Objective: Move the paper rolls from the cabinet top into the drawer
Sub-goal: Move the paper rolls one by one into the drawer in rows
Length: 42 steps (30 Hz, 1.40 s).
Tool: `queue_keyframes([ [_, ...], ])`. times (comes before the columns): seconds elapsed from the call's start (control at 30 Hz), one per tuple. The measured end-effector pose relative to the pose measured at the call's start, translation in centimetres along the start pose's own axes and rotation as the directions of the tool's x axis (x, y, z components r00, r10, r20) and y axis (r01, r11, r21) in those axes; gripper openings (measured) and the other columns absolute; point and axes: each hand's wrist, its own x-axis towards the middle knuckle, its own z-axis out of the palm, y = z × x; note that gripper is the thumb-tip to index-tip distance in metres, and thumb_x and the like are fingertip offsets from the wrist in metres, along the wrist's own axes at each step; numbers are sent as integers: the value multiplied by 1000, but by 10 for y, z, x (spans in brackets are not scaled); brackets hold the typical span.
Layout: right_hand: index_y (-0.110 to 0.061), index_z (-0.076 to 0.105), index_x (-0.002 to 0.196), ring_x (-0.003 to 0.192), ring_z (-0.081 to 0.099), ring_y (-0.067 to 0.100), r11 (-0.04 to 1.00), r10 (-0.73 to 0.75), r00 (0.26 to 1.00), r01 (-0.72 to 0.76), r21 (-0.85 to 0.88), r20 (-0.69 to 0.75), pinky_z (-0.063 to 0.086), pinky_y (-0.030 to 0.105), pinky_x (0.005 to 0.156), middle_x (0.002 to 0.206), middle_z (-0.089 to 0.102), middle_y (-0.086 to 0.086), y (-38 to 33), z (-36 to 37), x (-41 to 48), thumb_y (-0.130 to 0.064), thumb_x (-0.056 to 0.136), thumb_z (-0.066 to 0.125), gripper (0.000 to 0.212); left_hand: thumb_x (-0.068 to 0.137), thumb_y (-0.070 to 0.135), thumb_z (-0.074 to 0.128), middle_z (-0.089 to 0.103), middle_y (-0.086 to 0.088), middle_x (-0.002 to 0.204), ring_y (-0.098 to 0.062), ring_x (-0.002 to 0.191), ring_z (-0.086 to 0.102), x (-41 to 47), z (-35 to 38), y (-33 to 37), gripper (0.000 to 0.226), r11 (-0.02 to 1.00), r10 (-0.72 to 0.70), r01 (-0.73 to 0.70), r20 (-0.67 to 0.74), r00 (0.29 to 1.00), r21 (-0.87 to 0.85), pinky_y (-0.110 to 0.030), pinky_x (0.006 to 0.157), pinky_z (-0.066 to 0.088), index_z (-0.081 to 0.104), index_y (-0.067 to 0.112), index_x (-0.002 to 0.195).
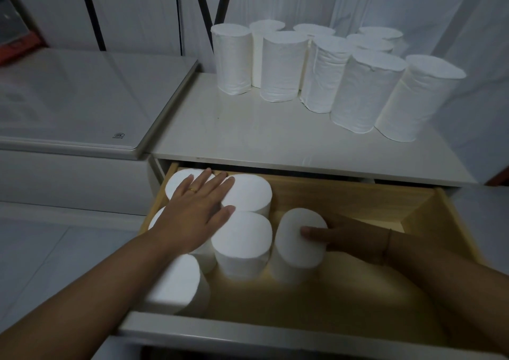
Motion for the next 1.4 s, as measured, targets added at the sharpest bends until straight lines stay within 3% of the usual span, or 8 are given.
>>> queue_keyframes([
  [0.17, -43, 54, 111, 103, 62, 12, 998, 64, 997, -63, -29, 34, 57, 29, 80, 116, 63, -8, -6, 2, -3, -49, 69, 69, 46, 93, 59, 16, 8, 12, 157, -7, 144, -7, 0, 1, -1, 60, 1000, 12, -12, -14, 1000, -7, -28, 113, -10, 10, 35, 148],
  [0.4, -46, 46, 107, 100, 61, 16, 963, 235, 965, -214, -165, 114, 57, 25, 72, 115, 56, -7, -9, 12, -22, -60, 69, 67, 46, 95, 54, 22, 6, 12, 158, -6, 144, -6, 0, 2, -2, 58, 1000, 13, -14, -32, 999, -21, -26, 111, -11, 12, 34, 149],
  [0.5, -39, 43, 115, 92, 67, 19, 946, 307, 941, -285, -155, 143, 56, 23, 69, 115, 58, 1, -9, 21, -23, -57, 65, 66, 58, 98, 46, 27, 7, 9, 158, -8, 145, -6, -1, 2, 0, 55, 999, 34, -35, -42, 999, -26, -28, 113, -10, 15, 29, 149],
  [0.63, -28, 45, 125, 91, 69, 21, 928, 367, 914, -349, -129, 172, 56, 26, 71, 117, 60, 5, -8, 38, -19, -61, 57, 71, 81, 99, 43, 24, 6, 9, 158, -7, 145, -4, -1, 2, 3, 53, 996, 66, -67, -19, 998, -58, -30, 116, -7, 14, 29, 149],
  [0.73, -25, 48, 127, 87, 67, 17, 927, 373, 902, -354, -124, 215, 55, 26, 72, 119, 61, 8, -9, 52, -16, -64, 59, 69, 81, 98, 47, 24, 4, 10, 158, -6, 144, -5, 0, 2, 2, 56, 996, 69, -69, 5, 998, -54, -31, 116, -7, 12, 29, 149],
  [0.97, -19, 52, 124, 101, 64, 22, 916, 399, 887, -377, -135, 231, 53, 33, 91, 121, 62, 10, -21, 75, -15, -63, 63, 59, 75, 97, 48, 26, 7, 8, 158, -7, 145, -3, 0, 2, 2, 57, 996, 70, -71, -9, 997, -46, -30, 115, -7, 13, 28, 149],
  [1.13, -14, 52, 126, 105, 62, 23, 911, 413, 876, -398, -111, 248, 50, 34, 96, 124, 62, 13, -26, 86, -13, -61, 65, 59, 77, 97, 48, 26, 6, 8, 158, -7, 145, -4, -1, 2, 1, 57, 996, 68, -69, -7, 998, -53, -30, 115, -7, 13, 29, 149],
  [1.4, -23, 61, 106, 88, 68, 11, 912, 402, 855, -408, -54, 327, 55, 24, 84, 103, 70, 0, -21, 85, -7, -62, 59, 66, 61, 98, 47, 27, 6, 7, 159, -8, 145, -3, -1, 2, 2, 57, 996, 74, -74, -12, 997, -48, -28, 113, -9, 14, 27, 149],
])
